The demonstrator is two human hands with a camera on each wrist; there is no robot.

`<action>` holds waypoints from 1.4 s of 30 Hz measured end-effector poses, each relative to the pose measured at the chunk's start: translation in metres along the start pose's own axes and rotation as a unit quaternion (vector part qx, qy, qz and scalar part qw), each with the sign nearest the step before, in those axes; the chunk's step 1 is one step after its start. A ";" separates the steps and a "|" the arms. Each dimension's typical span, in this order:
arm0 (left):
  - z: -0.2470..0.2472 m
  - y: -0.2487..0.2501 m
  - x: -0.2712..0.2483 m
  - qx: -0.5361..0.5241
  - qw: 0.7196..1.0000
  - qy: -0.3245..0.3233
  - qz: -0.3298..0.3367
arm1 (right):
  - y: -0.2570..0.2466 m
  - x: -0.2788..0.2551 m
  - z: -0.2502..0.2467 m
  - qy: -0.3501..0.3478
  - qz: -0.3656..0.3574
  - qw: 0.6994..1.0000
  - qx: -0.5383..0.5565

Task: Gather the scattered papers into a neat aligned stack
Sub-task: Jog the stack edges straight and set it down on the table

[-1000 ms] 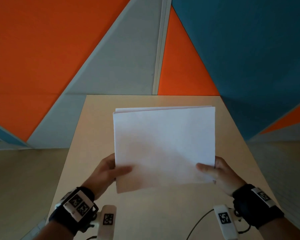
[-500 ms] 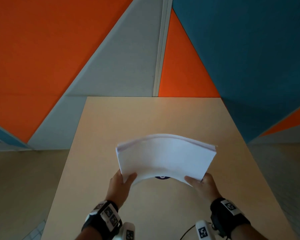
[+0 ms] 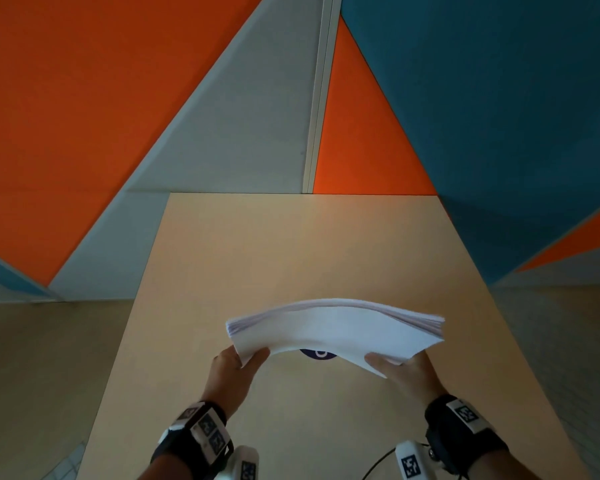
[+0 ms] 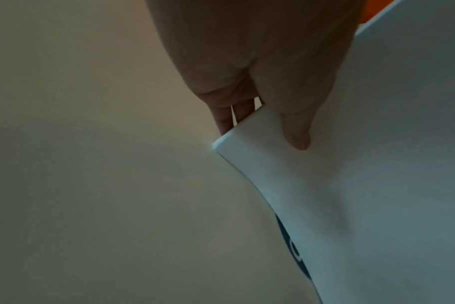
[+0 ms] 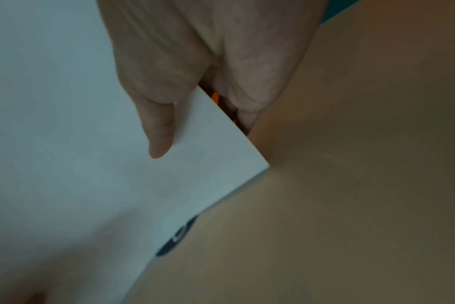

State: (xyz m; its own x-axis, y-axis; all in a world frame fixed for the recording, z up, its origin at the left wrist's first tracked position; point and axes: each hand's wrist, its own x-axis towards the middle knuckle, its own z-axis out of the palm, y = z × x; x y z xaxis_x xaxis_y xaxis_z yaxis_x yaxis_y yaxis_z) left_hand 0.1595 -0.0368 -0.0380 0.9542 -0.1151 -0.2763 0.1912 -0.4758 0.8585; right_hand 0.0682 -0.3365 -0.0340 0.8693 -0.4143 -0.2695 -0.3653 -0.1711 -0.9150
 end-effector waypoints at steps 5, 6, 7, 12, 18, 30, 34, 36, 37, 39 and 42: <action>-0.007 0.006 0.001 -0.004 1.000 -0.002 0.019 | -0.005 0.006 -0.013 0.016 -0.005 1.000 -0.018; -0.008 0.007 0.000 -0.005 1.000 0.000 0.026 | -0.006 0.006 -0.013 0.016 -0.008 1.000 -0.023; -0.009 0.007 0.000 -0.007 0.999 0.001 0.033 | -0.005 0.006 -0.013 0.011 -0.017 1.000 -0.021; -0.005 -0.003 0.001 -0.003 1.000 -0.016 0.015 | -0.007 -0.001 -0.004 -0.019 -0.021 0.999 -0.020; -0.012 0.006 0.004 0.012 0.999 -0.040 0.021 | -0.002 0.008 -0.006 -0.014 0.015 0.999 -0.046; -0.017 0.003 0.000 0.001 1.000 -0.010 0.029 | -0.008 -0.006 0.002 -0.013 0.024 0.998 -0.059; -0.012 -0.004 0.002 0.024 0.999 -0.030 0.008 | 0.004 -0.001 0.004 -0.015 0.071 0.992 -0.103; -0.013 -0.004 0.004 0.040 0.999 -0.030 0.004 | 0.015 0.006 0.002 -0.011 0.087 0.990 -0.111; -0.015 -0.004 0.005 0.039 0.999 -0.030 0.003 | 0.019 0.008 0.002 -0.006 0.086 0.991 -0.105; -0.020 0.003 0.004 0.003 0.999 -0.036 0.013 | 0.023 0.010 0.002 -0.005 0.092 0.991 -0.101; -0.032 0.031 -0.010 -0.103 0.991 -0.032 0.075 | 0.029 0.008 0.003 0.007 0.116 0.987 -0.112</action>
State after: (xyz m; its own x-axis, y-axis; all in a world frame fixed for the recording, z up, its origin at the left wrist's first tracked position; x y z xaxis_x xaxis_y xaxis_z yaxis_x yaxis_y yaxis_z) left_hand 0.1634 -0.0228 0.0049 0.9598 -0.2300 -0.1606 0.0978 -0.2623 0.9600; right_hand 0.0658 -0.3419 -0.0632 0.7493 -0.4772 -0.4591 -0.6202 -0.2629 -0.7391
